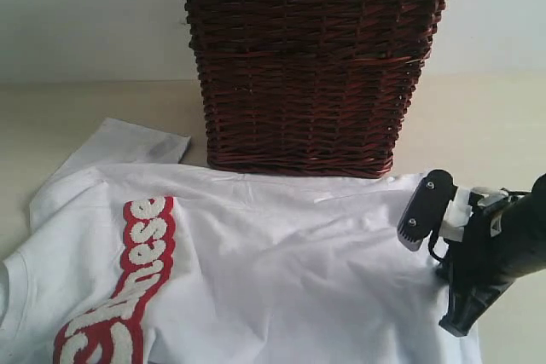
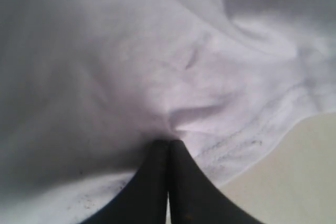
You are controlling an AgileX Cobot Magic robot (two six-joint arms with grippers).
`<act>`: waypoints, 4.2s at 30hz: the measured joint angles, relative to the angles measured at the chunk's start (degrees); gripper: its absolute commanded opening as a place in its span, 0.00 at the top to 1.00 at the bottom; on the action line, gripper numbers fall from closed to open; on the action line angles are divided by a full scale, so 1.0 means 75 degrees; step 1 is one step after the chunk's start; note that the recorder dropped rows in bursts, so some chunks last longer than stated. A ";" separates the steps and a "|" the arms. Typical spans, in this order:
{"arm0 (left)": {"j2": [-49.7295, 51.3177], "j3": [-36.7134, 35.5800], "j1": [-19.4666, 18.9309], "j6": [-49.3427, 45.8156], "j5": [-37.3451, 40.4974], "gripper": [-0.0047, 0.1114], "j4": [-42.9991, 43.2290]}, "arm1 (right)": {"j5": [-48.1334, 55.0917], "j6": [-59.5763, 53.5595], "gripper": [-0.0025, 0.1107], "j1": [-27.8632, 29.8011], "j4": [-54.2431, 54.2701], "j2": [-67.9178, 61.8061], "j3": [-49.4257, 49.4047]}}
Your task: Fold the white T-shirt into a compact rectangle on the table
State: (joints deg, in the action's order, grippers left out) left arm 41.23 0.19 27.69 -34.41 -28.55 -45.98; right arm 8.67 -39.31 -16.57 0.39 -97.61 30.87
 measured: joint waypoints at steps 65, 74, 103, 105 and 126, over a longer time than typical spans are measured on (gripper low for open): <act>0.0000 0.0000 0.0000 0.0000 0.0000 0.96 0.0000 | 0.5100 -0.0991 0.98 -0.1783 -0.2987 0.1115 -0.0759; 0.0000 0.0000 0.0000 0.0000 0.0000 0.96 0.0000 | 0.2112 -0.0995 0.98 -0.1783 -0.1952 0.2620 -0.0777; 0.0000 0.0000 0.0000 0.0000 0.0000 0.96 0.0000 | 0.1426 0.5975 0.98 -0.1722 -0.3329 0.4638 0.2177; 0.0000 0.0000 0.0000 0.0000 0.0000 0.96 0.0000 | 0.1199 0.6821 0.98 -0.1592 -0.3388 0.5080 0.2224; 0.0000 0.0000 0.0000 0.0000 0.0000 0.96 0.0000 | 0.0068 0.7501 0.98 0.0825 -0.3439 1.1913 -0.2444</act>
State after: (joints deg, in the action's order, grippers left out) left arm 41.23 0.19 27.69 -34.41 -28.55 -45.98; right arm 9.18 16.95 -10.38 -25.41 -8.26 12.54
